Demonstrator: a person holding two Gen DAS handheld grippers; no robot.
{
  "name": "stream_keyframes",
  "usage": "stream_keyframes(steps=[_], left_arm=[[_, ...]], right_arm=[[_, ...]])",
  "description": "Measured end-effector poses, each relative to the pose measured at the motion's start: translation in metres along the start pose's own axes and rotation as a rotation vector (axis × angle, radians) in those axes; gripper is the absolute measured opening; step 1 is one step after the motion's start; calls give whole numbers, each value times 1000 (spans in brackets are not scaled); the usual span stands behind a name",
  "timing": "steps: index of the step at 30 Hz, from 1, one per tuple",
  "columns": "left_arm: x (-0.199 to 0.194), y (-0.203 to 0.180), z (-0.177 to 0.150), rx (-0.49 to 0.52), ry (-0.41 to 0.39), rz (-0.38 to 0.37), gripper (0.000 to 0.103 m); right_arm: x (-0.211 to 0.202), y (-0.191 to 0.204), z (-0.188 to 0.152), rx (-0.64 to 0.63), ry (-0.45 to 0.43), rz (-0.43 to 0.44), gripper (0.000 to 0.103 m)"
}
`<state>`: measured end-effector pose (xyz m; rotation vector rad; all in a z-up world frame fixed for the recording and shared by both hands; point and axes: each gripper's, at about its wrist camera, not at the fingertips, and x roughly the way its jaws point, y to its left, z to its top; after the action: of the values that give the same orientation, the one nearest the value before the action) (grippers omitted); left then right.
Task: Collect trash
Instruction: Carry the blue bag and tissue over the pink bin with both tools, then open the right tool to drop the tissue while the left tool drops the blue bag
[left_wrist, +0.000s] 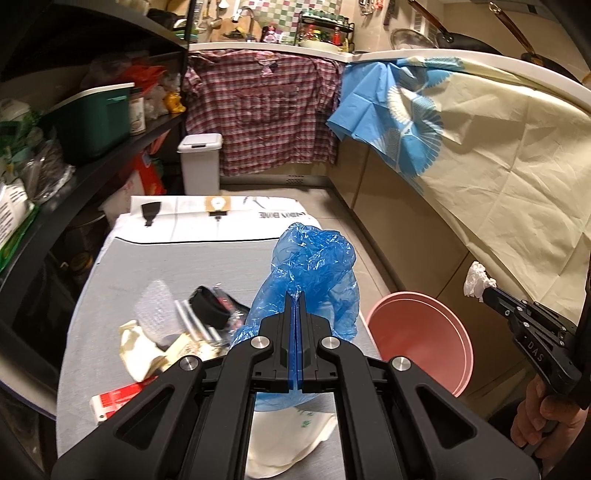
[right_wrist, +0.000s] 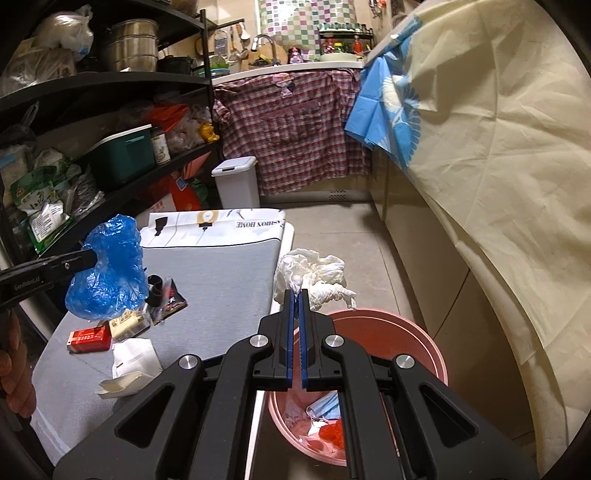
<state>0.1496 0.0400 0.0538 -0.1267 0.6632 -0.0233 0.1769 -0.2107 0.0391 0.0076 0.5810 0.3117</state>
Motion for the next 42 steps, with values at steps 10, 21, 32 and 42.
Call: stream_keyframes(steps=[10, 21, 32, 42], left_arm=[[20, -33, 2, 39, 25, -51, 0], [44, -79, 3, 80, 58, -129, 0], [77, -125, -3, 117, 118, -194, 0], [103, -138, -10, 134, 156, -201, 0]], right_arm=[[3, -32, 0, 111, 16, -53, 3], [2, -53, -2, 159, 19, -103, 3], [10, -64, -5, 187, 57, -128, 3], [20, -69, -5, 197, 84, -166, 3]])
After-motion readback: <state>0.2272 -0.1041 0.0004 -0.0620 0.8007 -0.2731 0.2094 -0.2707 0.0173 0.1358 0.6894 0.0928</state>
